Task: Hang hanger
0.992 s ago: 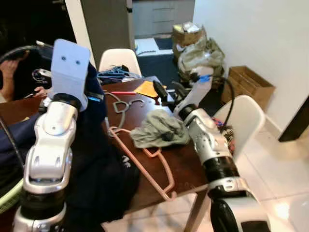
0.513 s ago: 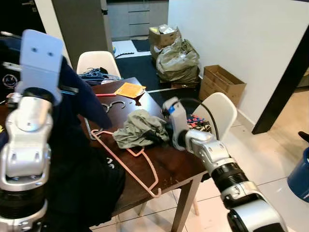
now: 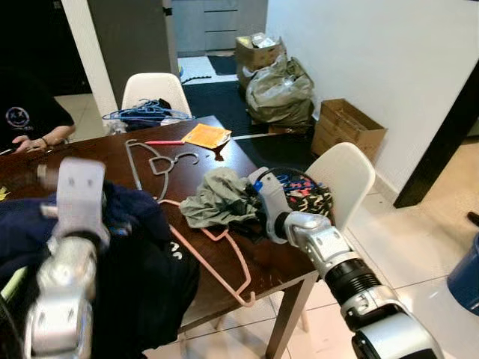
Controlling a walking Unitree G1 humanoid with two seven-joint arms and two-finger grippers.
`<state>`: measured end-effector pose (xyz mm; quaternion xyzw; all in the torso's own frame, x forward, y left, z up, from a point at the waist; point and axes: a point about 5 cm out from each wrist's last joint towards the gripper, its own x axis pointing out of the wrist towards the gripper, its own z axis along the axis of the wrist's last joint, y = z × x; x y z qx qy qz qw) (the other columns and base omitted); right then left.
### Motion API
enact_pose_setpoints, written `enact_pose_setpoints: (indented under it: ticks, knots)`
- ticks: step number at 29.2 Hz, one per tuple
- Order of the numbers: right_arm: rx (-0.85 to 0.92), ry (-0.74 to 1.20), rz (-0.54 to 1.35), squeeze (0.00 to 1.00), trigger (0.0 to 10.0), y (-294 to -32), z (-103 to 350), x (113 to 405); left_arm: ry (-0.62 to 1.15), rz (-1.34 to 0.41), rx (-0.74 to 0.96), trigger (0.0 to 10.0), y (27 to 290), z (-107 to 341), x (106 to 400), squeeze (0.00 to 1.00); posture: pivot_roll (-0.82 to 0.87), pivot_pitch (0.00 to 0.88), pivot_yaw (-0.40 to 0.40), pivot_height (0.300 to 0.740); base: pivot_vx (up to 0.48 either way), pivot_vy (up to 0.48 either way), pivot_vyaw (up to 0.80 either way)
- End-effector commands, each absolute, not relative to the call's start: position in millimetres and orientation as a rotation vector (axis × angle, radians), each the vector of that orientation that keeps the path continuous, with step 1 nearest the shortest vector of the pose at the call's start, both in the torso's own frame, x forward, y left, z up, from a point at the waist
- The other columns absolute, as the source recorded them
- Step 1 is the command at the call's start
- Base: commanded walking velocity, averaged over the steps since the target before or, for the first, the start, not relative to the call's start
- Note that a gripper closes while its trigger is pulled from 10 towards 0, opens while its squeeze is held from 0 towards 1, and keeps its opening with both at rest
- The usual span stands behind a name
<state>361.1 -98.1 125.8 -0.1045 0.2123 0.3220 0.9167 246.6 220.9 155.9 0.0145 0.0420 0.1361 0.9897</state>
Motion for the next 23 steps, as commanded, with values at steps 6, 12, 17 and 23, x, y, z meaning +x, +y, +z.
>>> enact_pose_setpoints:
  ticks: [6,12,17,23]
  knots:
    - [-0.155,0.455,0.656,1.00,10.0,-99.9,121.9,357.4,0.071,0.287,0.057,10.0,228.1,154.6,230.6,0.00,0.11,0.000,-0.028,0.740,0.000,0.000,0.00]
    - [-0.108,0.542,0.614,0.00,10.0,-93.6,101.7,351.4,-0.020,0.314,0.315,10.0,254.0,172.0,225.8,0.00,0.12,0.000,-0.033,0.740,0.000,0.000,0.00]
    - [-0.075,0.592,0.578,0.00,10.0,-85.5,85.5,347.5,-0.077,0.324,0.450,10.0,263.9,185.2,229.4,0.00,0.12,0.000,-0.034,0.740,0.000,0.000,0.00]
    - [-0.101,0.593,0.537,0.00,10.0,-79.5,75.1,347.2,-0.119,0.309,0.488,10.0,260.5,192.9,236.1,0.00,0.12,0.000,-0.032,0.740,0.000,0.000,0.00]
